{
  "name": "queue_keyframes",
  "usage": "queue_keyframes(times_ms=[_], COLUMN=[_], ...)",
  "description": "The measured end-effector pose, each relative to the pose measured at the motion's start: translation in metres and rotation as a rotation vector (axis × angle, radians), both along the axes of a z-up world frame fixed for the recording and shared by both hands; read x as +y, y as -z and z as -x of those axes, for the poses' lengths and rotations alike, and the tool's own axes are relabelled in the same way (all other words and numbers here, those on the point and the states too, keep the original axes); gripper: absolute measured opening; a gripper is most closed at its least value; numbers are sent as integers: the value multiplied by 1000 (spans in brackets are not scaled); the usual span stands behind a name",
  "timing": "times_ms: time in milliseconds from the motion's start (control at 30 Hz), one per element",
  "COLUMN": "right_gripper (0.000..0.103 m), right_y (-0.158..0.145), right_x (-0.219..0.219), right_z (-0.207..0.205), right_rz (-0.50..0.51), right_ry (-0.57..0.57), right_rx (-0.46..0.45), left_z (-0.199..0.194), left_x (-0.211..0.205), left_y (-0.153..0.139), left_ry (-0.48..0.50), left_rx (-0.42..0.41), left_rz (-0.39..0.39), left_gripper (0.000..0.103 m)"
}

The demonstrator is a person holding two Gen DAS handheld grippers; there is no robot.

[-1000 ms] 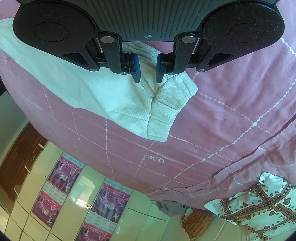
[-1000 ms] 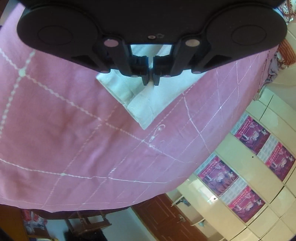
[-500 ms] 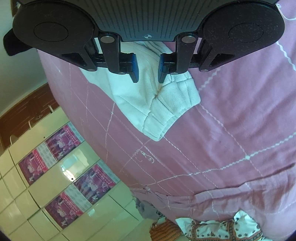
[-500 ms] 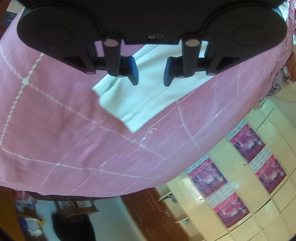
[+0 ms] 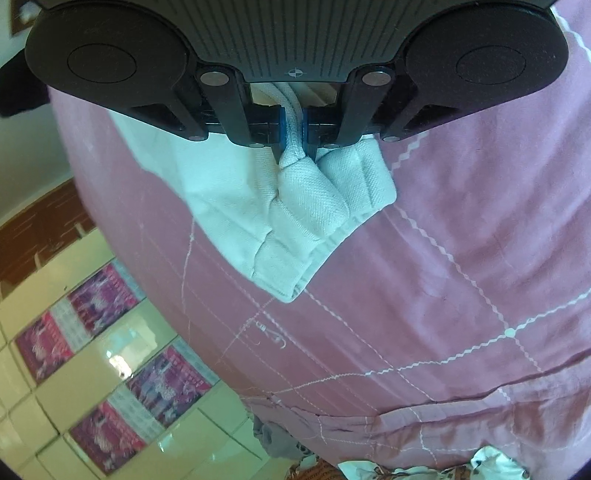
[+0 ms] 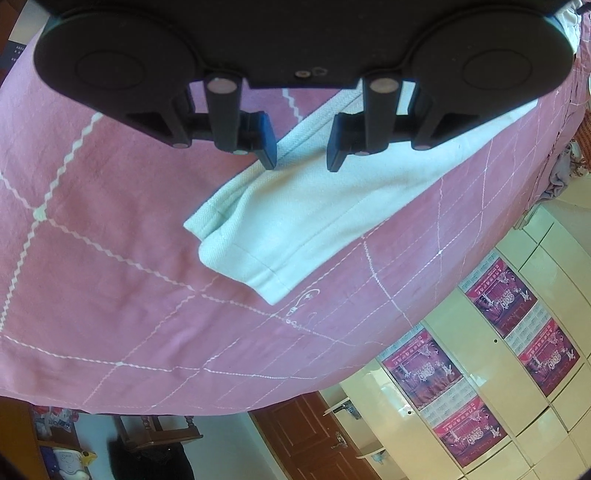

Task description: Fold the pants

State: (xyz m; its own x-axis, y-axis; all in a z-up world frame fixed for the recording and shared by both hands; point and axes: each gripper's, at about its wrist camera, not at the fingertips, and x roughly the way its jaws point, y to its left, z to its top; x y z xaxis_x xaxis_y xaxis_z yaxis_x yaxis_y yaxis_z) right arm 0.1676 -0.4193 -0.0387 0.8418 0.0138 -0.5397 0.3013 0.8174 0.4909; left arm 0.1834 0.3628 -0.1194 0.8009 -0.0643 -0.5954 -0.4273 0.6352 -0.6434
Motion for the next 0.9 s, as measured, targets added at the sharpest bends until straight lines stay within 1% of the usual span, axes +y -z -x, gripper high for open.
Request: queue_keyframes(times_ms=[33,67,100,133,167,200,233,267,333,367,400,433,467,500,567,600,667,700,767,800,833,867,900], right_gripper=[31,31,31,31,31,31,31,31,31,31,31,31,31,31,31,31,31,31,31,29,28,28,29], right_y=[1,1,0,0,0,1,2,2,1,-1,-2,-5,-7,-10,-16,-19,-23,-24,-24,-24,-22,-18,-11], right_x=[0,0,0,0,0,0,-1,0,2,4,5,7,10,13,26,36,63,79,119,136,155,167,179], right_z=[-1,-1,0,2,3,3,1,0,-2,-1,1,3,4,5,5,2,-6,-10,-19,-19,-20,-22,-25], right_rz=[2,3,5,7,6,2,-2,-1,20,29,34,41,51,60,97,117,155,172,231,261,286,304,336], right_ry=[-1,-2,-3,-2,-1,-1,1,2,-4,-9,-18,-25,-31,-40,-71,-97,-169,-210,-324,-375,-432,-479,-520], right_rx=[5,8,6,2,0,-1,3,7,13,10,1,-6,-10,-15,-29,-36,-53,-56,-60,-73,-74,-56,-20], left_z=[6,13,16,18,18,14,10,12,15,19,26,33,45,51,47,40,18,7,-12,-19,-25,-32,-35], left_x=[4,6,7,8,9,9,8,9,8,5,3,-1,-9,-21,-54,-74,-118,-143,-187,-208,-222,-230,-231], left_y=[-6,-14,-18,-16,-8,1,10,13,8,3,-3,-12,-25,-39,-62,-70,-77,-76,-67,-60,-49,-34,-21], left_ry=[-13,-17,-5,3,11,35,59,58,56,49,24,-11,-53,-60,9,51,206,277,396,448,479,502,512], left_rx=[-52,-93,-109,-92,-54,-6,24,17,11,27,52,70,69,58,35,16,-30,-39,-48,-50,-26,36,75], left_rz=[7,-9,-26,-43,-53,-68,-75,-67,-67,-79,-101,-144,-230,-320,-473,-532,-599,-639,-703,-721,-729,-736,-732], left_gripper=[8,8,8,8,8,8,8,9,12,15,29,36,38,38,38,38,39,39,39,39,40,47,48])
